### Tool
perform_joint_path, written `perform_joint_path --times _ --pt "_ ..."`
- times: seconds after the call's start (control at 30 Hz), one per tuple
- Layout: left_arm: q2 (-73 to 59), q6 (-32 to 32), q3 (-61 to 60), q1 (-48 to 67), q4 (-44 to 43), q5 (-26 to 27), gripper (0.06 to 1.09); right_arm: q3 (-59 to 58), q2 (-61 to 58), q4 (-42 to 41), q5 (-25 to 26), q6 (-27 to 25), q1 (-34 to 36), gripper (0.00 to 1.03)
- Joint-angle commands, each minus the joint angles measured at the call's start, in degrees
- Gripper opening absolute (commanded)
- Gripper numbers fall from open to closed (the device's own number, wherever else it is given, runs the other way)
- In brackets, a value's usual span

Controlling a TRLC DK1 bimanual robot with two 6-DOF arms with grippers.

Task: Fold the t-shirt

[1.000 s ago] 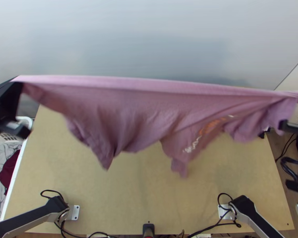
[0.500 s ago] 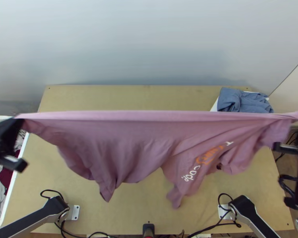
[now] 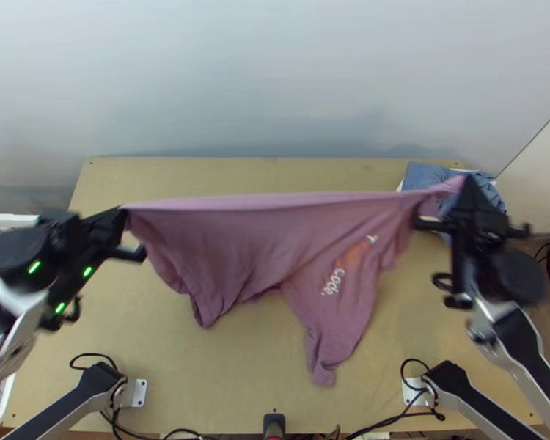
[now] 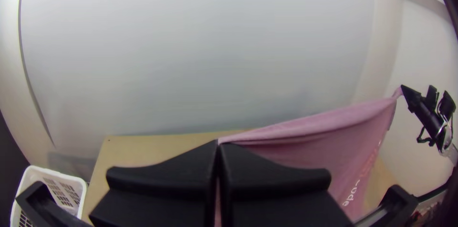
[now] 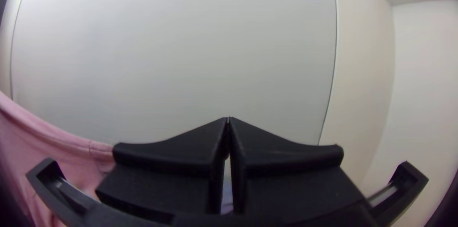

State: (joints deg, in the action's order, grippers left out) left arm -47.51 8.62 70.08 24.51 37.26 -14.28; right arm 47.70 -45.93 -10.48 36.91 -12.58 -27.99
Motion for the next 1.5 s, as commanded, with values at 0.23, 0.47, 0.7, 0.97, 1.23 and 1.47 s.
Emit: perform_joint_path --times 0.23,0.47,0.7,0.97,1.23,1.47 --pt "-23.8 2.5 -11.0 -19.2 -28.9 8.6 0.09 10.6 -35.2 -6.7 -2.5 14.3 3.8 0.03" --pt "-41.1 5.7 -5.2 -21.0 -38.0 8.5 0.09 22.4 -52.6 -6.2 -2.9 18.0 4.3 0.03" --pt "-54.3 7.4 3.9 -21.8 -40.4 7.2 0.09 34.9 -64.6 -3.1 -2.9 21.2 4.0 0.03" --pt "-63.9 8.9 10.9 -22.1 -40.8 4.1 0.09 48.1 -78.0 -3.1 -0.1 21.8 5.5 0.03" --pt "-70.7 9.0 16.7 -22.5 -40.6 1.5 0.11 56.7 -86.7 -2.4 1.3 20.8 5.0 0.03" --pt "-69.9 15.2 20.4 -21.3 -28.3 2.2 1.0 58.3 -87.8 -2.3 3.2 19.3 3.3 0.71"
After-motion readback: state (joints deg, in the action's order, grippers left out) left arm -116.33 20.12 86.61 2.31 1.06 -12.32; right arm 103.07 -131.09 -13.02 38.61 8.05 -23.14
